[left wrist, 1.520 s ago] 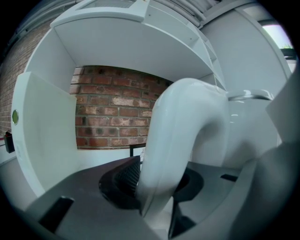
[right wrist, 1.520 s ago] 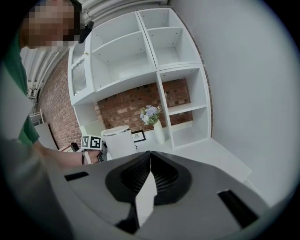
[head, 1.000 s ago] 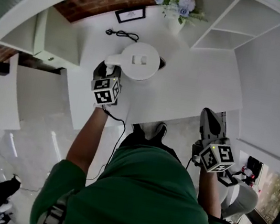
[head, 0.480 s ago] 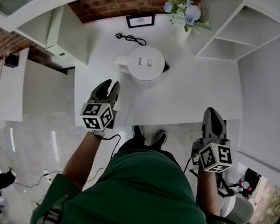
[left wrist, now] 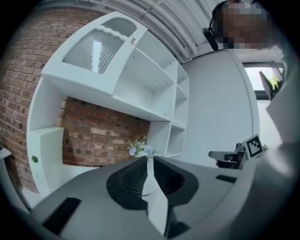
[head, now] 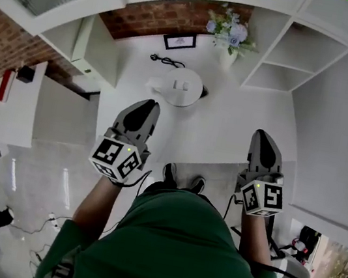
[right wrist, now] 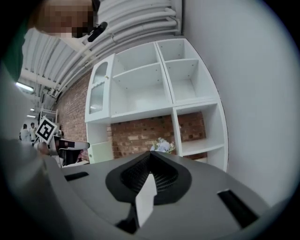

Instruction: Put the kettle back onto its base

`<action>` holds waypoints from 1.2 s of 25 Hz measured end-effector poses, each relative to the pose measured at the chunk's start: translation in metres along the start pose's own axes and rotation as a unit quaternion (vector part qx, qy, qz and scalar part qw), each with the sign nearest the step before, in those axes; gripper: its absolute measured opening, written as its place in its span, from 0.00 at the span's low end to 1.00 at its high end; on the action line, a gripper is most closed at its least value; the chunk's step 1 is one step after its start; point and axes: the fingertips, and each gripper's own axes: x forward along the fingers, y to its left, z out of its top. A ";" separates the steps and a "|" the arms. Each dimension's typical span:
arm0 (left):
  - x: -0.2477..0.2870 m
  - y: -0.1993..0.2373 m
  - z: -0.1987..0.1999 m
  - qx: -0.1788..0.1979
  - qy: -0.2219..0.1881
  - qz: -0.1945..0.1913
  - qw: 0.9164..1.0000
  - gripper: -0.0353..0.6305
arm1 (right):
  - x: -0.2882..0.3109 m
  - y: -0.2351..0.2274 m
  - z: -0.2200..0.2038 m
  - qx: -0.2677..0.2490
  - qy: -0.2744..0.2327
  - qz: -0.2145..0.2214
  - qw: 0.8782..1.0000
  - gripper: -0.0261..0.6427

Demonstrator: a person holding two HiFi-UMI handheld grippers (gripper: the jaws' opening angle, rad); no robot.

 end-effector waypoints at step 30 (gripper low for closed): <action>0.002 0.018 0.056 0.057 -0.041 0.056 0.996 0.13 | -0.003 -0.035 0.066 -0.084 -0.056 -0.011 0.995 0.07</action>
